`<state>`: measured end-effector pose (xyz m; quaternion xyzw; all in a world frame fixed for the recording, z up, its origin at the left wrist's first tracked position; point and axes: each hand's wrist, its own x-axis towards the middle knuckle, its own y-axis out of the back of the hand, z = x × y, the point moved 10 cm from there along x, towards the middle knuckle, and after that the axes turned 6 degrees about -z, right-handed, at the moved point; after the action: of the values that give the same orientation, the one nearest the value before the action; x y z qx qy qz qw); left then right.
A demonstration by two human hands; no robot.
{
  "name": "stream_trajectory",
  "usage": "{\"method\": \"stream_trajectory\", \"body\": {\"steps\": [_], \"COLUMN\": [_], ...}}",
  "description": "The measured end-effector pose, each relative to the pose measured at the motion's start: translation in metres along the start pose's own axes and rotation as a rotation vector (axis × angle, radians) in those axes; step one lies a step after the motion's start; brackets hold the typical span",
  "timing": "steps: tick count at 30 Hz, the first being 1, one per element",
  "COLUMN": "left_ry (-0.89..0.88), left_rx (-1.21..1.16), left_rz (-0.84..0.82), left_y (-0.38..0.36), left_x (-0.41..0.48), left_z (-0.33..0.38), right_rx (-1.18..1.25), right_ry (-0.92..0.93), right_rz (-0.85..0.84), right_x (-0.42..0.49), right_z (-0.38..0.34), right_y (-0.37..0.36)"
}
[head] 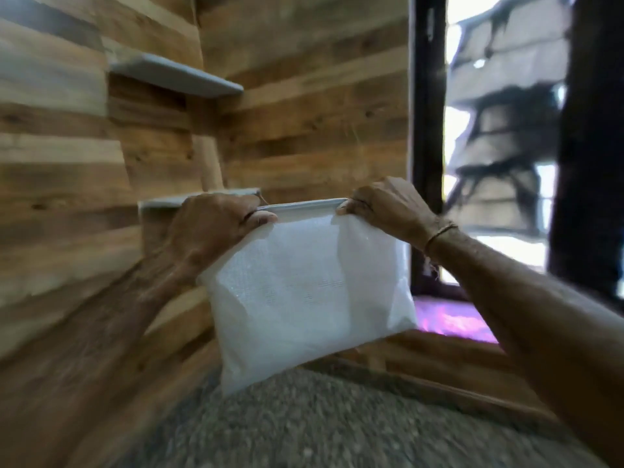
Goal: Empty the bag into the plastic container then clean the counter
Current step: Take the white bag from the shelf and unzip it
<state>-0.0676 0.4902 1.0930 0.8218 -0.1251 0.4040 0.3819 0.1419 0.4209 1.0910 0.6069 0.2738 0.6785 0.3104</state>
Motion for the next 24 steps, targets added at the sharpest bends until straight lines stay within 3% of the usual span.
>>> {"method": "stream_trajectory", "body": {"steps": [14, 24], "left_ry": [0.073, 0.159], "left_rx": [-0.311, -0.339], "left_rz": [-0.392, -0.625], "left_y": [-0.1, -0.138], "left_x": [-0.21, -0.354], "left_z": [0.197, 0.254], "right_rx": [0.101, 0.26], "right_ry": [-0.185, -0.335], "right_rz": [-0.381, -0.567], "right_x": [-0.271, -0.393], "right_z": [-0.012, -0.061], "right_y": [-0.115, -0.209]}}
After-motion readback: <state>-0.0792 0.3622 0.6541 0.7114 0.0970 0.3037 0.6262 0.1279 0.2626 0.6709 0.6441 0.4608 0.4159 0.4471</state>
